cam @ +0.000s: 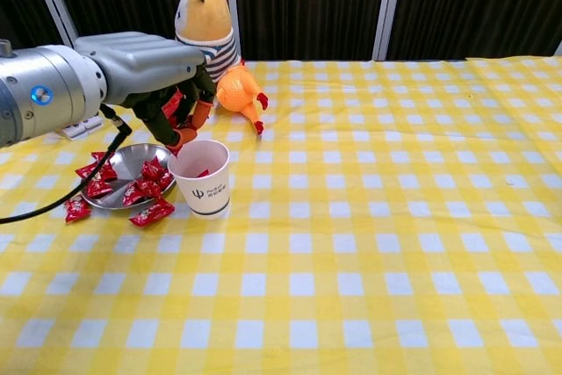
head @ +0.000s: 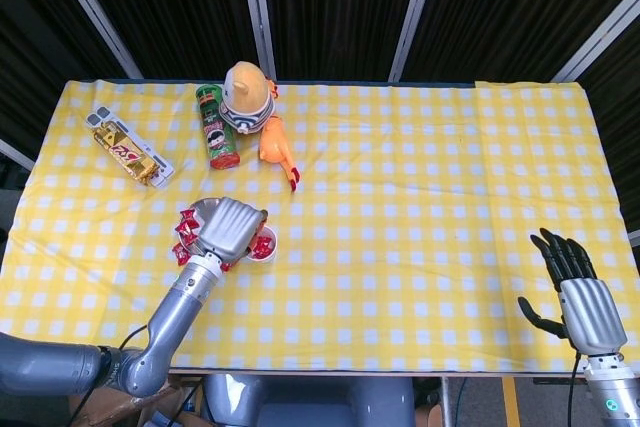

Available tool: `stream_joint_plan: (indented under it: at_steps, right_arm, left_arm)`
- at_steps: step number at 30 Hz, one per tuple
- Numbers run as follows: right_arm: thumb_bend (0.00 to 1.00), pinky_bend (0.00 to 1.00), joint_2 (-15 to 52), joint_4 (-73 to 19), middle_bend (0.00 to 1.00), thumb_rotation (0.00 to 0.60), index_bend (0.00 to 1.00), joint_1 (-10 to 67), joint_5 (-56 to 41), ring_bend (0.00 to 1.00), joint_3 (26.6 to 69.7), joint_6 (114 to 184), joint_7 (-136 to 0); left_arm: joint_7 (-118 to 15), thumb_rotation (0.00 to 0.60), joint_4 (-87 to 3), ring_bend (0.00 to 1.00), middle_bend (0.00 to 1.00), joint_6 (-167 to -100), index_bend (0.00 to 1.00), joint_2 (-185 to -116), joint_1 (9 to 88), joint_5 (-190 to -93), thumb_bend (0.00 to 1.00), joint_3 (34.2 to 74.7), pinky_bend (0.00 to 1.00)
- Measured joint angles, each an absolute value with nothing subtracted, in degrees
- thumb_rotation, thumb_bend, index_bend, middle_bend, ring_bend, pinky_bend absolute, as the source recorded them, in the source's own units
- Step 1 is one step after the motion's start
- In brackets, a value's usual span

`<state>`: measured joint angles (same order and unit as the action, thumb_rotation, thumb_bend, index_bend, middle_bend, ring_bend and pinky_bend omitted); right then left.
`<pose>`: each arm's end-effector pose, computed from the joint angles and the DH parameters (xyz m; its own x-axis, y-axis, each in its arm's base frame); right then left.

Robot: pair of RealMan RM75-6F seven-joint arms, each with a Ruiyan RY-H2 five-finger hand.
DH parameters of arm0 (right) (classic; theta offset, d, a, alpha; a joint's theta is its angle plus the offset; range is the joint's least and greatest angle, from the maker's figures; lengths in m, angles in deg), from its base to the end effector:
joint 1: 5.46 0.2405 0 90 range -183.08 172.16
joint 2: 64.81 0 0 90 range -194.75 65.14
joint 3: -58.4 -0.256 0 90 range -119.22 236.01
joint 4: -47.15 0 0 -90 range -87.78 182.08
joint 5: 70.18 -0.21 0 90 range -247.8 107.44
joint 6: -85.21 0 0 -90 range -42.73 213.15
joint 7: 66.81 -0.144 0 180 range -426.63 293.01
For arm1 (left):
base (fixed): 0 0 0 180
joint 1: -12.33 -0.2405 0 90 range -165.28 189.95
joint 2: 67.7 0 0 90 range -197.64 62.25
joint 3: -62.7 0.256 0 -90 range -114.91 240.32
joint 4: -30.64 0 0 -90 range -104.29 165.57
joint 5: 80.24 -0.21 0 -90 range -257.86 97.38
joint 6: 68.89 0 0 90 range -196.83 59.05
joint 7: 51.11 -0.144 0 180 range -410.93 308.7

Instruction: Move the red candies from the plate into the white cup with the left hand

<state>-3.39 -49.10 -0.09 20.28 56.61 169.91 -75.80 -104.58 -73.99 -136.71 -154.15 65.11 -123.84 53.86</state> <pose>-0.2910 -0.1783 0.1600 0.2358 -0.0405 0.9710 -0.9684 -0.0927 0.2313 -0.0738 0.3186 -0.0042 0.6747 0.1549 0.7217 0.7053 -0.4236 -0.5684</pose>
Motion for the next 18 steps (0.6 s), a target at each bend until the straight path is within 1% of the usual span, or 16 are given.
stream_joint_plan:
  at_steps: [12, 15, 18]
  right_arm:
    - [0.39, 0.0, -3.41, -49.14, 0.0, 0.6, 0.0, -0.1, 20.45, 0.0, 56.72, 169.89, -75.86]
    - [0.39, 0.0, -3.4, -49.14, 0.0, 0.6, 0.0, -0.06, 20.46, 0.0, 56.75, 169.81, -75.74]
    - [0.39, 0.0, -3.39, -49.14, 0.0, 0.6, 0.0, -0.07, 20.39, 0.0, 56.72, 169.82, -75.7]
  left_arm:
    - [-104.03, 0.6, -71.11, 0.76, 0.65, -137.07, 0.54, -157.03, 65.54, -123.55, 0.44, 54.74, 0.86]
    - [-103.59, 0.6, -70.13, 0.76, 0.64, -136.86, 0.52, -157.6, 65.51, -123.62, 0.44, 54.91, 0.86]
    - [-103.06, 0.6, -69.64, 0.76, 0.61, -136.61, 0.49, -157.94, 65.42, -123.64, 0.41, 55.11, 0.86]
